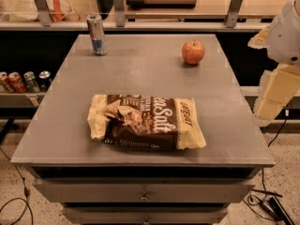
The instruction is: Move brown chip bag near redbull can
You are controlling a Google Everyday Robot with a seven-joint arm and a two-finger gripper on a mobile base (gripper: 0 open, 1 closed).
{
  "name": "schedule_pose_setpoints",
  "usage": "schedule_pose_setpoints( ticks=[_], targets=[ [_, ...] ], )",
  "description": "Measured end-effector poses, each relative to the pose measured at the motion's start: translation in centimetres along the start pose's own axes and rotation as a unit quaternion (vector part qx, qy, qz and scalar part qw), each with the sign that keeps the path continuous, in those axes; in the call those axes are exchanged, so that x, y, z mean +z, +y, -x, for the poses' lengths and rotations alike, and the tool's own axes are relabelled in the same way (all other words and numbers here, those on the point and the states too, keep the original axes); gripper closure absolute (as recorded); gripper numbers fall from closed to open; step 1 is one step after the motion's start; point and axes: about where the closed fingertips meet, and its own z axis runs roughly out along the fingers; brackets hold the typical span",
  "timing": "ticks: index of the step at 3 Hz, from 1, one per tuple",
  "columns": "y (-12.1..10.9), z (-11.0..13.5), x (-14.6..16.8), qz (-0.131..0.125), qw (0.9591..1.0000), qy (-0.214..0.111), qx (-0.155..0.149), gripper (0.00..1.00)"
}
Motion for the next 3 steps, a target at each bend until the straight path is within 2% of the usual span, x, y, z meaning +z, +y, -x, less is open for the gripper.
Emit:
schedule_pose_setpoints(
  ticks=[1,2,3],
  targets=[
    [0.0,0.0,0.0,0.0,1.0,0.0,0.0,0.0],
    [-0.1,1.8,0.3,0.003,0.9999,-0.005,-0.009,0.0],
    [1.1,6.1,2.1,0.034,0.9987,-0.021,-0.03,0.0]
  ],
)
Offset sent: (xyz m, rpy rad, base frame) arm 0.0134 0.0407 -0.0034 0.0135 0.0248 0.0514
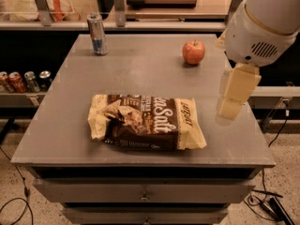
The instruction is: Move brown chip bag near redbull can
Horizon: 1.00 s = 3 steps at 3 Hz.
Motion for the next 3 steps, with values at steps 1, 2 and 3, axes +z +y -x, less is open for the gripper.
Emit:
schedule_pose_setpoints(
  ticks=[1,2,3],
  targets=[
    [1.4,4.0,2.2,0.04,0.9988,-0.025,-0.01,0.0],
    [3.2,7.5,4.5,0.081,0.9954,-0.048,-0.018,0.0],
    [4.6,10.5,6.2,0.105,0.9922,-0.061,-0.03,0.0]
  ],
)
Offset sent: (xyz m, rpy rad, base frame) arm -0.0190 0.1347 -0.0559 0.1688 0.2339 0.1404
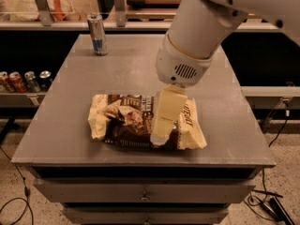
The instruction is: Move brown chip bag near redbull can
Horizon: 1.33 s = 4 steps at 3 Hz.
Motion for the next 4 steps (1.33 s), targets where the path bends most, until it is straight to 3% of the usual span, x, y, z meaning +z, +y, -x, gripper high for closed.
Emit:
schedule_pose_setpoints(
  ticks=[2,3,4],
  targets=[
    [0.2,4.5,4.3,0.006,0.9994,-0.033,-0.009,0.0],
    [-0.4,5.3,5.7,0.0,0.9989,-0.047,-0.001,0.09],
    [-1.0,5.8,7.0,-0.005,0.9981,-0.061,0.009,0.31]
  ],
)
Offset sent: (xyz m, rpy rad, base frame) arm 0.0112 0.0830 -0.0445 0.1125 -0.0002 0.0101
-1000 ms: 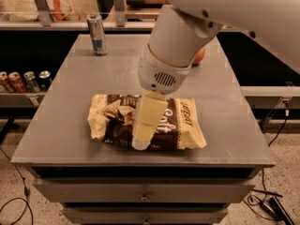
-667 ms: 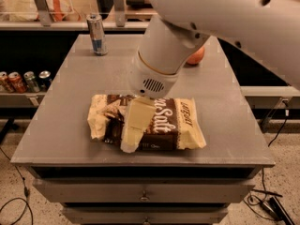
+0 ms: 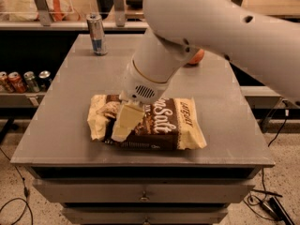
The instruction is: Move brown chip bag near redbull can
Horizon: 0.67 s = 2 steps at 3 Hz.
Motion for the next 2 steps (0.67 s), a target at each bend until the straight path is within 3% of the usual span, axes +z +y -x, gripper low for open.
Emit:
schedule_pose_setpoints(
  ticks=[2],
  targets=[
    [-0.34,-0.32,1.44,-0.004,0.9999,-0.011,0.011,0.78]
  ],
)
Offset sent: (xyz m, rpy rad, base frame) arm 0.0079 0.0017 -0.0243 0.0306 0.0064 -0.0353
